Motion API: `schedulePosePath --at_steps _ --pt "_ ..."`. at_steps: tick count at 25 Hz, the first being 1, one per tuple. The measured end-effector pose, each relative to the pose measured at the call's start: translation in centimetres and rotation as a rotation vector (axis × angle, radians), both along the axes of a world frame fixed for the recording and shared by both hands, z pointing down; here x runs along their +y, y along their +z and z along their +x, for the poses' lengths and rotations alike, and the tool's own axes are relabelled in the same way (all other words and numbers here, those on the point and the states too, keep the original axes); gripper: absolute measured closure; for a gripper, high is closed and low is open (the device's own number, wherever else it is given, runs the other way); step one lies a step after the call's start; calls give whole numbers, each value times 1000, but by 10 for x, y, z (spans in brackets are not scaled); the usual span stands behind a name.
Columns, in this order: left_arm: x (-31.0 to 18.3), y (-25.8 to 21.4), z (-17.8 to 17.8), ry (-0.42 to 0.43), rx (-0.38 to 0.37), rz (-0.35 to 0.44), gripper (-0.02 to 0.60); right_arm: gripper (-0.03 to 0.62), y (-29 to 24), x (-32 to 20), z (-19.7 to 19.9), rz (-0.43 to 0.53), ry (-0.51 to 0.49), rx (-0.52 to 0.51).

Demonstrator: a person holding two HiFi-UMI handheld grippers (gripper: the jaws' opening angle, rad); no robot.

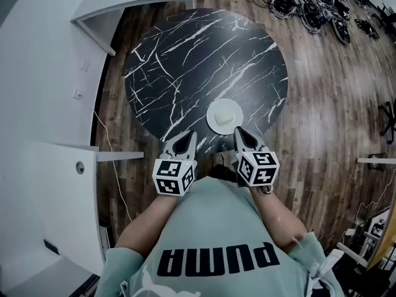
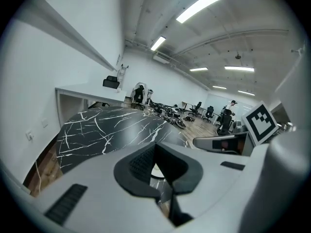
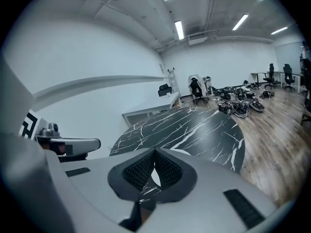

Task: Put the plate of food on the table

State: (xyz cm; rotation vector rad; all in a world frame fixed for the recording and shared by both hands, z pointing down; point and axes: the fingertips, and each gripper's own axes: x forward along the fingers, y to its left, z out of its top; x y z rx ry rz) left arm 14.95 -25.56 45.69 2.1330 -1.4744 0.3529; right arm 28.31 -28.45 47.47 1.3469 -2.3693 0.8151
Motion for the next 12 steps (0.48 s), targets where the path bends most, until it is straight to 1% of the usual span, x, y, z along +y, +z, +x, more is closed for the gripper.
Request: schedulePosePath --at_steps 3,7,9,12 --pt "20 -17 -6 8 -18 36 575 583 -19 16 -9 35 -13 -1" --pt "51 -33 -18 7 -38 65 575 583 -37 44 -24 81 -30 14" --pt "67 -37 -23 3 -32 72 575 583 -44 60 -30 101 -39 28" --pt "87 -42 -25 7 5 88 574 583 -54 83 -35 120 -43 51"
